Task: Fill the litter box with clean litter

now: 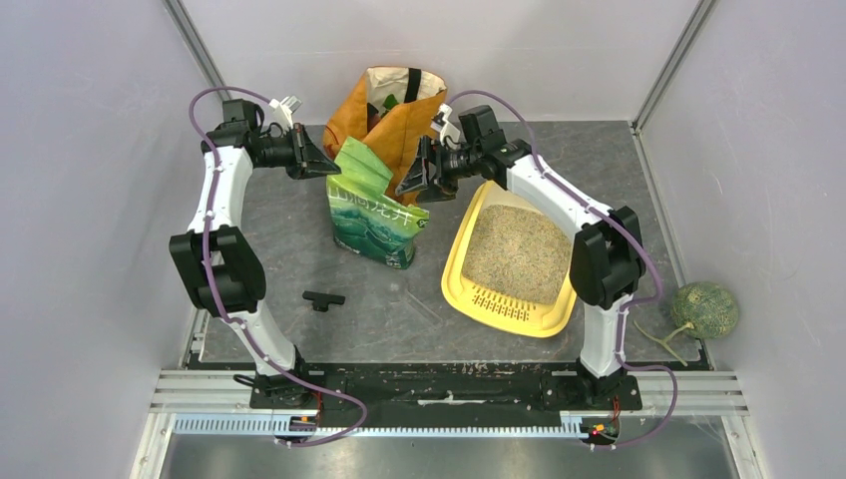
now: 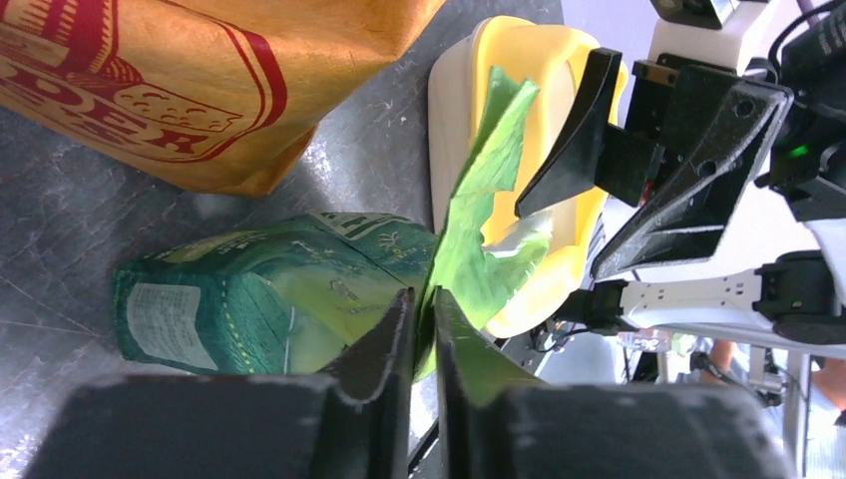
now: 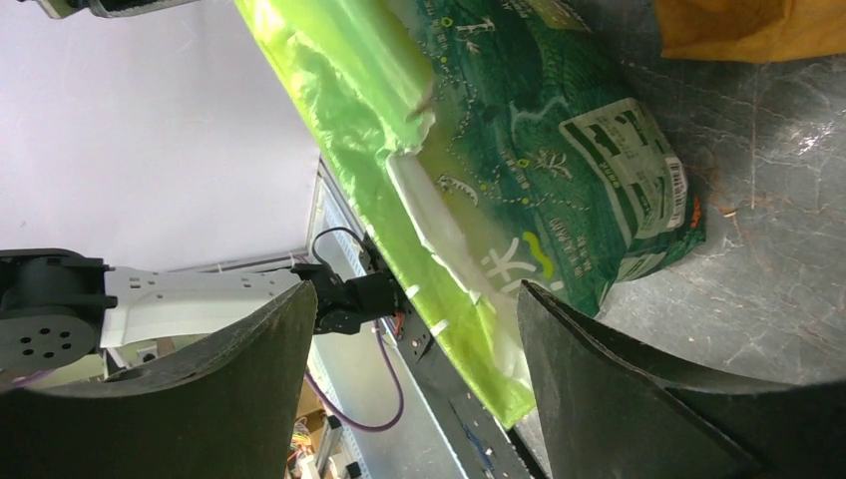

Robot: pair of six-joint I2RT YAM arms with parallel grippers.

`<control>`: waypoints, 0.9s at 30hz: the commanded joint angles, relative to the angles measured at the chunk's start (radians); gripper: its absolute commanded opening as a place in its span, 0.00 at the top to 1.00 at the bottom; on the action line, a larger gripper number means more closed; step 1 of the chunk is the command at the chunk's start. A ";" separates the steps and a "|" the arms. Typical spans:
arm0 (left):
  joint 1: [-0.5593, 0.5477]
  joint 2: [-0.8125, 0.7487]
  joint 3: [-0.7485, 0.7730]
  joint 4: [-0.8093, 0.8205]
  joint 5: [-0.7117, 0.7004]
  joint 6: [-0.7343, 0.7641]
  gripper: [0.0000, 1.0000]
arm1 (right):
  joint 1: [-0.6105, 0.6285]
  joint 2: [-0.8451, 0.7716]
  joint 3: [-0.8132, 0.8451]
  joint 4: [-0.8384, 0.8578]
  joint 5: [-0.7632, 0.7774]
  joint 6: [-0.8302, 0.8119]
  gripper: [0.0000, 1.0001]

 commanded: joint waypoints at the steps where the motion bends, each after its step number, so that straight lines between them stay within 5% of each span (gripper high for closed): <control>1: -0.005 -0.025 0.023 0.017 0.100 0.047 0.90 | -0.001 0.026 0.036 0.026 -0.007 -0.057 0.19; 4: -0.005 -0.038 0.019 0.015 0.101 0.103 0.98 | -0.002 0.049 0.060 0.018 -0.003 -0.109 0.17; 17: -0.003 -0.049 0.016 0.028 0.105 0.159 0.98 | 0.011 0.145 0.131 0.042 -0.131 -0.106 0.18; 23: -0.004 -0.051 0.015 0.045 0.094 0.155 0.98 | 0.014 0.133 0.110 0.120 -0.222 -0.020 0.30; 27: -0.004 -0.050 0.011 0.073 0.088 0.135 0.98 | 0.014 0.119 0.107 0.126 -0.234 -0.014 0.51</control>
